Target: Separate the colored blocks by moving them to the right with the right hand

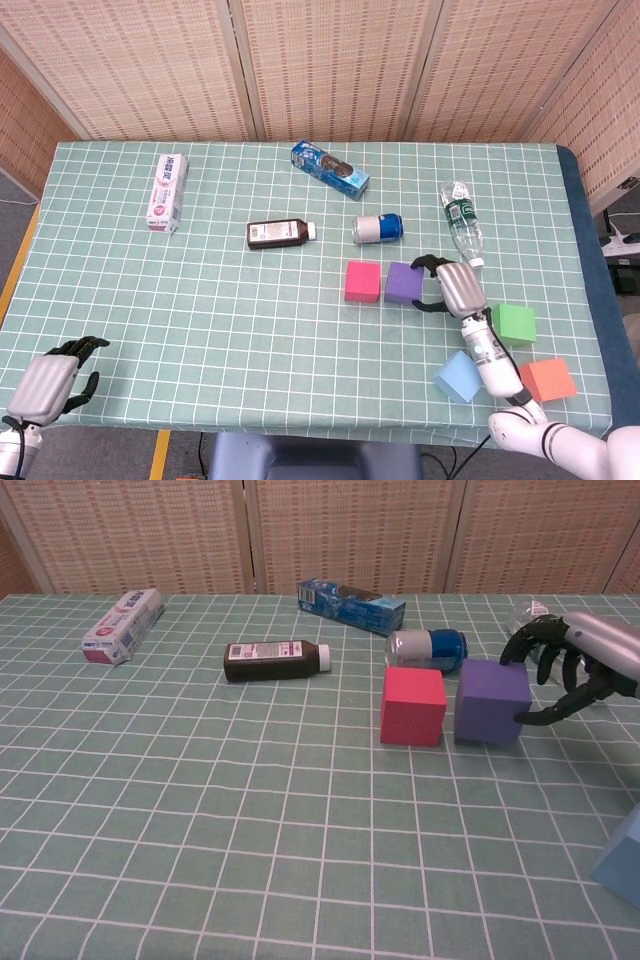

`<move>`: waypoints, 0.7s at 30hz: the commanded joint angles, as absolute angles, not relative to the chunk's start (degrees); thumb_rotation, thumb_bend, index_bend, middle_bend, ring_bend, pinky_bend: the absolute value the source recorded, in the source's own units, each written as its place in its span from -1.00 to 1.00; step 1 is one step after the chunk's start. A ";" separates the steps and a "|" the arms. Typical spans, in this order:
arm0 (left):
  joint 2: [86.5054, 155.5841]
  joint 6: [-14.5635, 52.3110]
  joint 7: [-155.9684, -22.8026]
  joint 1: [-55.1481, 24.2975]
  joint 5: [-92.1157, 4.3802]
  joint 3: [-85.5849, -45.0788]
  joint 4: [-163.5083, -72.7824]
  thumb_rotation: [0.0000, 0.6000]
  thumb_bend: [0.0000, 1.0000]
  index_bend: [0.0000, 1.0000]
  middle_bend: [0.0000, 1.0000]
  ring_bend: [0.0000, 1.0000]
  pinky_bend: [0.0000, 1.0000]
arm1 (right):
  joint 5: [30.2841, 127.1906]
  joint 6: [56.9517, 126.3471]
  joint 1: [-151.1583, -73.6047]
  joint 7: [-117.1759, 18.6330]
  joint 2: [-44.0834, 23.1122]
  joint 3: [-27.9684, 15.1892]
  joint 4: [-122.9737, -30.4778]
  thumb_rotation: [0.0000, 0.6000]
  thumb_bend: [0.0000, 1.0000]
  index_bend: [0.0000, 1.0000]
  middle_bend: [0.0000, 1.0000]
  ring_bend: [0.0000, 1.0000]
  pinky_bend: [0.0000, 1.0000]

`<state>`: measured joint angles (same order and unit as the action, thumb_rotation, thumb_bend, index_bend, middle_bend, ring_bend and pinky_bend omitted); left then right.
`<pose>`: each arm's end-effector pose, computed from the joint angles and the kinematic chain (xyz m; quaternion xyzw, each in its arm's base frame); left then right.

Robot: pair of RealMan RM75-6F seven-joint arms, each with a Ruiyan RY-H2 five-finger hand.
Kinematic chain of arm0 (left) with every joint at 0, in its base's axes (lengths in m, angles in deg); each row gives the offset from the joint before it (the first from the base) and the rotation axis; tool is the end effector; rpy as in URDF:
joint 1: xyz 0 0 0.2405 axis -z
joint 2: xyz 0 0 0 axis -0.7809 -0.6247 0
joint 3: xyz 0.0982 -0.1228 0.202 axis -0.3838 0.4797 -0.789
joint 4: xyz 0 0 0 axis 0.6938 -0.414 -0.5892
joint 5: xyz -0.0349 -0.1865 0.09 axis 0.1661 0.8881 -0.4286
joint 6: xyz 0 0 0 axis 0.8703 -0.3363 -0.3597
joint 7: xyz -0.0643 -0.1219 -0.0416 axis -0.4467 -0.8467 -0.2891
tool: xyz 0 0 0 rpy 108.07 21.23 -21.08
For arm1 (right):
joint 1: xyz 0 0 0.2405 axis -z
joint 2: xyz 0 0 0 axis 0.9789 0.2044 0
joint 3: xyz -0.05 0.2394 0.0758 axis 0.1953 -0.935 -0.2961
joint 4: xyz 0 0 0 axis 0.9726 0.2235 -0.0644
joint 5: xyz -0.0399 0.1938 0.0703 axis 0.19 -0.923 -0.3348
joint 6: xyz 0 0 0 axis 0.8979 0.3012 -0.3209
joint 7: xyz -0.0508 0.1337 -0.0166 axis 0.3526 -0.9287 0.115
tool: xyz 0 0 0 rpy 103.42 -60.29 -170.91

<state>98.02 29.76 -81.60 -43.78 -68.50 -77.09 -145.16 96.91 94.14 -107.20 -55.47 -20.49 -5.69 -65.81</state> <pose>-0.3022 0.1645 0.1329 -0.6748 -0.4219 -0.2887 0.5322 -0.2531 -0.3309 0.0132 0.6410 -0.4084 0.4502 0.4686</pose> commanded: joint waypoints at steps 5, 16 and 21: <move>98.02 29.85 -81.48 -43.81 -68.56 -77.12 -145.25 1.00 0.06 -0.46 -0.47 -0.43 -0.12 | 91.43 95.04 -102.61 -41.64 -10.44 -4.70 -80.93 1.00 -0.88 0.17 0.22 -0.04 0.20; 98.03 29.81 -81.41 -43.81 -68.23 -77.01 -145.23 1.00 0.06 -0.46 -0.47 -0.43 -0.12 | 91.28 88.53 -101.83 -44.83 -2.76 -0.96 -86.07 1.00 -0.88 0.00 0.18 -0.24 0.08; 98.00 29.90 -81.63 -43.84 -68.25 -77.00 -145.17 1.00 0.05 -0.46 -0.47 -0.43 -0.12 | 93.14 90.95 -100.82 -44.37 -2.00 -0.27 -86.56 1.00 -0.88 -0.31 -0.35 -0.73 -0.34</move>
